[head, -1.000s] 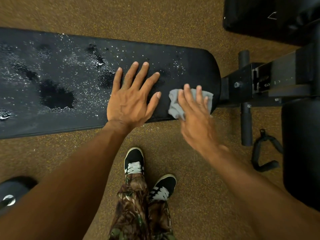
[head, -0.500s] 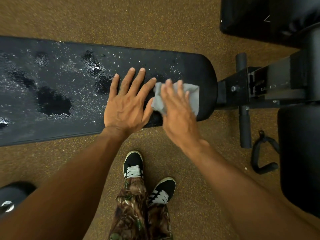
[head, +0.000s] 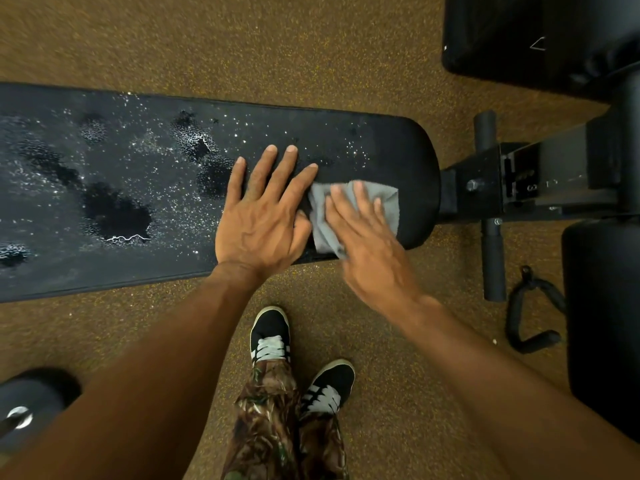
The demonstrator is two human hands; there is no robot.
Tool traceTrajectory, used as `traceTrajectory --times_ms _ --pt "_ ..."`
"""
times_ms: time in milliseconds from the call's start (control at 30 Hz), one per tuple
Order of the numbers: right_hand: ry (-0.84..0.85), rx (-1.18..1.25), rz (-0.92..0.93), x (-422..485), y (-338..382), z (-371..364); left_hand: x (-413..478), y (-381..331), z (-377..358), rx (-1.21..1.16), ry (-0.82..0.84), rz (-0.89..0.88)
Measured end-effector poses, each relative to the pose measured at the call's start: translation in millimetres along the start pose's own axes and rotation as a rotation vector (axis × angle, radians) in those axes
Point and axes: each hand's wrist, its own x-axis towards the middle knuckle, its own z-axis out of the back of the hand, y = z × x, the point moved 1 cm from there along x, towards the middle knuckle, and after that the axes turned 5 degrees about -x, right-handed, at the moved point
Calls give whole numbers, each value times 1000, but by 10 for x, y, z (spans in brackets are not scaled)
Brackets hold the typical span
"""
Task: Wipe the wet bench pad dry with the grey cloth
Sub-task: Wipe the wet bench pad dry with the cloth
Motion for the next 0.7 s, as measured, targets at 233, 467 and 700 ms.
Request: traceTrajectory --times_ms 233,467,700 --pt "-49 21 -210 167 -152 128 3 -6 6 18 10 5" --pt "15 -33 9 -1 -49 38 2 3 -13 10 -5 -2" --pt "-84 72 -247 489 -53 146 3 -2 -20 22 -24 2"
